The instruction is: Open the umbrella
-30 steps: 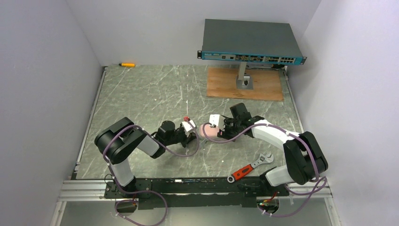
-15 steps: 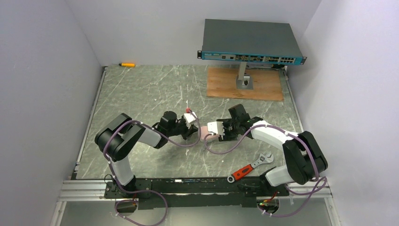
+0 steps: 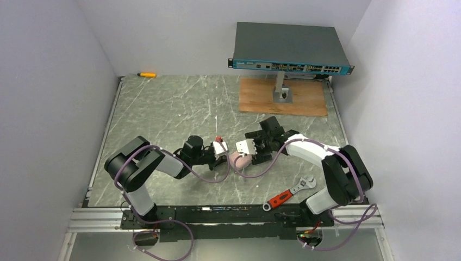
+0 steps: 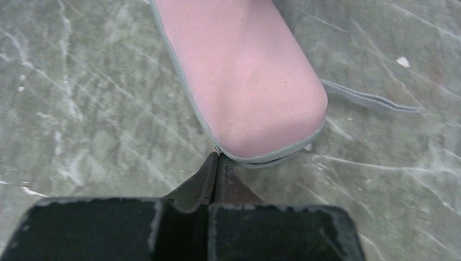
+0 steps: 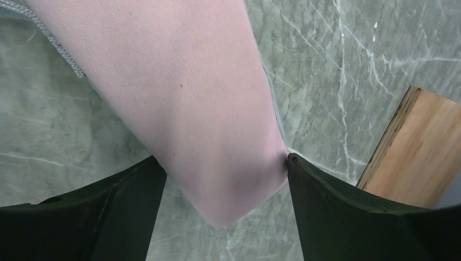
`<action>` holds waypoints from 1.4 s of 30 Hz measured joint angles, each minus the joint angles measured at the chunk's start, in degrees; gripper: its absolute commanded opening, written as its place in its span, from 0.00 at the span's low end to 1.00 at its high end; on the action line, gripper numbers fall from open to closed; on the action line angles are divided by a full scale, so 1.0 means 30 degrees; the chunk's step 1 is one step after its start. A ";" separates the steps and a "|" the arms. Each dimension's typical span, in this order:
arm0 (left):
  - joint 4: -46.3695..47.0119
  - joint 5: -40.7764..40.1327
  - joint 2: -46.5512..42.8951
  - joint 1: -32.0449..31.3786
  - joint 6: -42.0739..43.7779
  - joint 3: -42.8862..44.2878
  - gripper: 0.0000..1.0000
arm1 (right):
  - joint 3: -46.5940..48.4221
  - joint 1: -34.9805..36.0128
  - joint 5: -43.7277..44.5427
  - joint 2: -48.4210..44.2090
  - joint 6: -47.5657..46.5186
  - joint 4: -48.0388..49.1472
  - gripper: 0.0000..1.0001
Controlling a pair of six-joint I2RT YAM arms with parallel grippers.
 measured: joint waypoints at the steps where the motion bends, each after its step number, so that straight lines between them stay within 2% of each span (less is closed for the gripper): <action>1: 0.0102 -0.0007 -0.0102 -0.0124 -0.0036 -0.0204 0.00 | -0.0160 -0.0007 -0.0015 -0.0291 0.0328 0.0007 0.86; 8: 0.0678 -0.0284 -0.0189 -0.1341 -0.0882 -0.0714 0.00 | -0.1413 -0.0124 -0.0131 -0.4750 0.4954 -0.1851 0.92; 14: 0.1115 -0.1013 0.0364 -0.1923 -0.1916 -0.0386 0.00 | -0.1144 -0.0160 -0.0058 -0.7125 1.0324 -0.3854 0.91; 22: 0.1705 -0.2164 0.0838 -0.2973 -0.2849 -0.0036 0.00 | 0.2200 -0.0583 0.0998 -0.5115 1.8739 -0.6958 0.88; 32: 0.2076 -0.3257 0.1129 -0.3541 -0.3956 0.0117 0.00 | 0.3067 -0.4284 0.0495 -0.3585 2.9048 -0.7366 0.84; 36: 0.2157 -0.3694 0.1348 -0.3956 -0.4131 0.0386 0.00 | 0.2521 -0.4226 -0.0933 -0.2601 3.1518 -0.6105 0.79; 42: 0.2229 -0.4306 0.1406 -0.4597 -0.4182 0.0488 0.00 | 0.1894 -0.4102 -0.2339 -0.1013 3.2771 -0.4153 0.73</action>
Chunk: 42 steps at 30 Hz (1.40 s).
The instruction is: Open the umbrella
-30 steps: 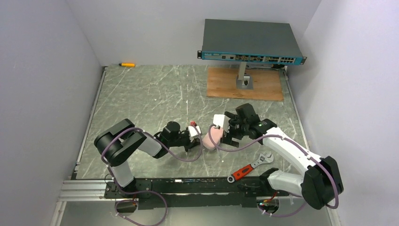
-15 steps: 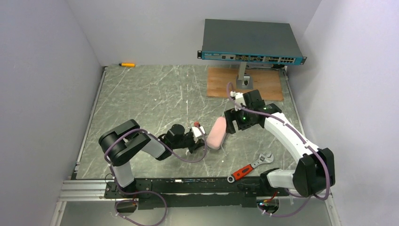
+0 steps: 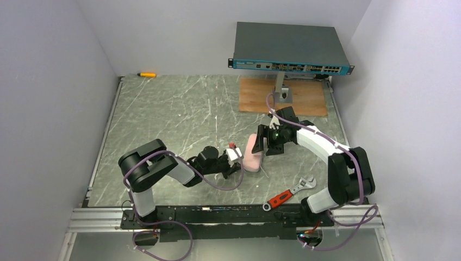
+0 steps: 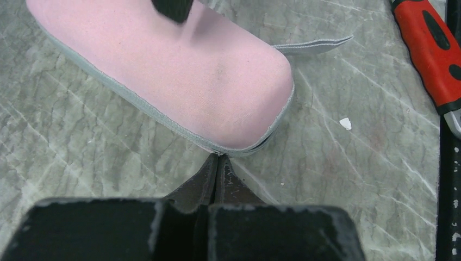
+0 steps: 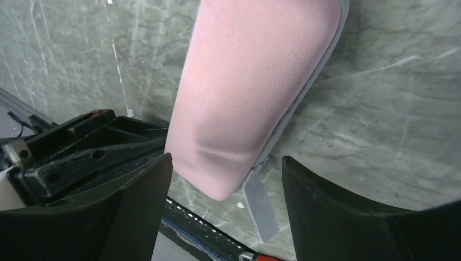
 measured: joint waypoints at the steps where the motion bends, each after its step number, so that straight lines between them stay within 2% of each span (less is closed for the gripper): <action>1: 0.0000 -0.0109 0.0007 -0.0102 0.0000 0.0036 0.00 | -0.0219 0.0000 -0.0248 0.0284 0.0175 0.0342 0.69; 6: -0.0058 -0.0510 0.0044 -0.0510 -0.0007 0.0175 0.00 | -0.1282 0.0000 -0.1603 0.1464 0.0794 0.1654 0.40; 13: -0.0168 -0.0750 0.0015 -0.0466 -0.0444 0.0095 0.00 | -0.1341 -0.0466 -0.3060 0.2106 -0.0474 0.2514 0.00; 23: -0.0619 -0.0087 -0.0270 0.1188 0.0692 0.0087 0.00 | 0.0124 -0.0619 -0.5238 0.4277 -0.2718 0.2448 0.00; 32: -0.1690 0.0328 -0.0714 0.2630 0.2455 0.0641 0.00 | 0.0634 -0.0306 -0.5880 0.4765 -0.4204 0.1902 0.00; 40: -0.2171 0.0313 -0.0714 0.3293 0.3432 0.0852 0.00 | 0.2805 0.0525 -0.5982 0.6156 -0.6579 -0.0539 0.00; 42: -0.2127 0.0270 -0.0772 0.3162 0.3628 0.0678 0.00 | 0.3993 0.0641 -0.5967 0.6958 -0.7337 -0.1800 0.05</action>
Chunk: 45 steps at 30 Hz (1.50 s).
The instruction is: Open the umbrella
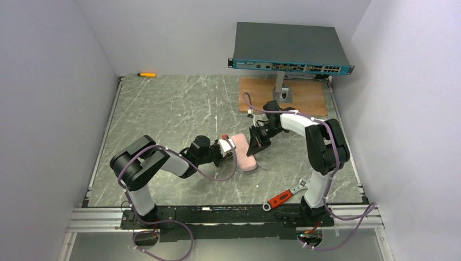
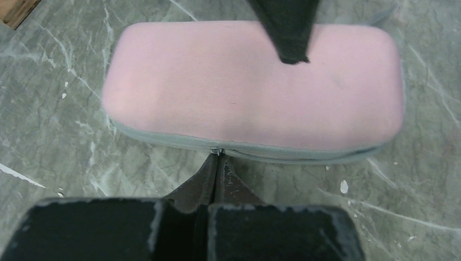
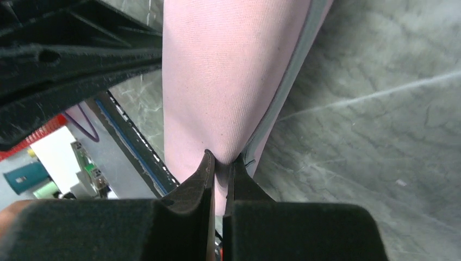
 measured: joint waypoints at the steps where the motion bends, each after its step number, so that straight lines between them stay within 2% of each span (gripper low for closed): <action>1: 0.0058 -0.0080 -0.0044 -0.0146 0.0073 -0.0160 0.00 | 0.0678 0.0080 0.0087 0.0415 -0.0393 -0.0678 0.10; 5: 0.0576 -0.1341 -0.0124 -0.1013 -0.0073 -0.0619 0.00 | 0.3067 0.0350 0.1071 0.1610 -0.1603 -0.2936 0.35; 7: 0.0685 -0.1923 -0.0117 -0.1355 -0.0503 -0.0619 0.00 | 0.3869 0.0430 0.1843 0.1800 -0.1829 -0.3636 0.52; 8: 0.0699 -0.2142 -0.0117 -0.1566 -0.0896 -0.0612 0.00 | 0.4109 0.0423 0.2266 0.1785 -0.1894 -0.3781 0.63; 9: 0.0707 -0.2259 -0.0095 -0.1756 -0.1195 -0.0605 0.00 | 0.4189 0.0408 0.2521 0.1719 -0.1770 -0.3738 0.80; 10: 0.0699 -0.2331 -0.0073 -0.1960 -0.1559 -0.0576 0.00 | 0.4197 0.0393 0.2776 0.1625 -0.1712 -0.3563 0.86; 11: 0.0707 -0.2361 -0.0029 -0.2171 -0.1894 -0.0539 0.00 | 0.4131 0.0393 0.2973 0.1479 -0.1596 -0.3410 0.87; 16: 0.0743 -0.2470 0.0182 -0.2907 -0.3009 -0.0168 0.00 | 0.2878 0.0627 0.3956 -0.0415 -0.0699 -0.2572 0.84; 20: 0.0590 -0.2572 0.0226 -0.3126 -0.3876 0.0117 0.00 | 0.1756 0.1253 0.4677 -0.1071 0.0306 -0.1982 0.76; 25: 0.0299 -0.2754 0.0350 -0.3155 -0.4481 0.0204 0.00 | 0.0729 0.1552 0.5042 -0.0911 0.0576 -0.1362 0.45; 28: 0.0321 -0.2827 0.0350 -0.3162 -0.4590 0.0204 0.00 | 0.0619 0.1450 0.5049 -0.0882 0.0131 -0.1209 0.34; 33: 0.0219 -0.2914 -0.0087 -0.2761 -0.4539 -0.0044 0.00 | 0.0495 0.1341 0.4830 -0.0882 -0.0597 -0.1078 0.28; 41: -0.1064 -0.2259 -0.0867 0.0801 -0.3585 -0.0197 0.00 | 0.0306 0.1180 0.4175 -0.0882 -0.1749 -0.0823 0.27; 45: -0.1486 -0.1100 -0.0860 0.1778 -0.2856 0.0138 0.00 | 0.0474 0.1239 0.3789 -0.0699 -0.2732 -0.0867 0.28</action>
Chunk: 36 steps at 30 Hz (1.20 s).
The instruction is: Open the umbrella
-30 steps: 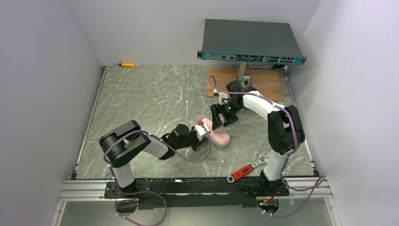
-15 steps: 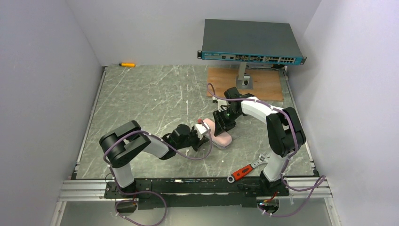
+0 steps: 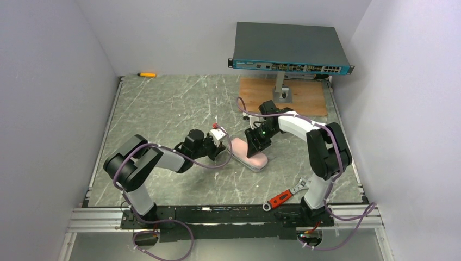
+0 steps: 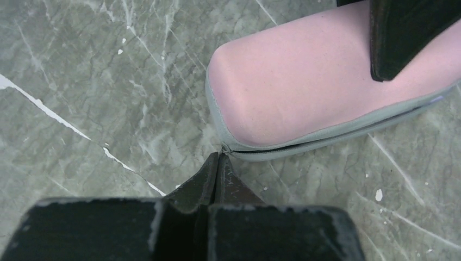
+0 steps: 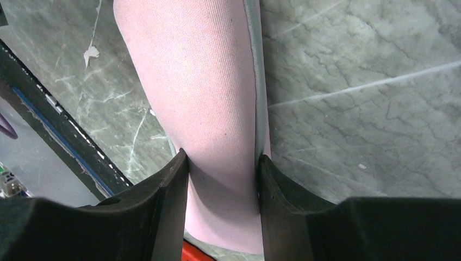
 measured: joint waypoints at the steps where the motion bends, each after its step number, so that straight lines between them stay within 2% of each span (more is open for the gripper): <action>1: -0.0029 0.0270 0.0007 0.0102 0.0189 0.0029 0.00 | 0.0219 0.0007 -0.0109 0.0168 -0.0240 -0.0197 0.29; 4: 0.0109 0.1027 0.0044 0.0226 0.1078 -0.0007 0.00 | 0.1158 0.0073 -0.0328 0.0838 -0.1137 -0.1042 0.35; 12: 0.1625 0.1005 0.0022 -0.0809 0.2973 -0.1450 0.00 | 0.4328 0.0393 0.0991 0.2412 -0.3031 -0.3541 0.76; 14: 0.1938 0.0729 0.0022 -0.1260 0.2958 -0.1617 0.00 | 0.4903 0.0364 0.1443 0.2463 -0.2776 -0.3548 0.83; 17: 0.2033 0.0714 0.0022 -0.2033 0.2696 -0.1654 0.00 | 0.5421 0.0350 0.2229 0.2193 -0.1494 -0.2820 0.88; 22: 0.2018 0.0364 0.0029 -0.3104 0.1800 -0.1610 0.00 | 0.5151 0.0036 0.4226 0.0721 0.2361 -0.2688 0.89; 28: 0.1734 -0.0393 0.0488 -0.4022 0.0437 -0.0787 0.00 | 0.1501 -0.2739 0.5406 -0.2572 0.6368 -0.2980 0.90; 31: 0.1712 -0.0780 0.0903 -0.4320 -0.0073 -0.0306 0.00 | 0.0408 -0.4262 0.5464 -0.3147 0.7861 -0.3169 0.91; 36: 0.1770 -0.1472 0.1501 -0.4736 -0.0605 0.0306 0.00 | -0.0947 -0.4459 0.3592 -0.3628 0.9690 -0.2841 1.00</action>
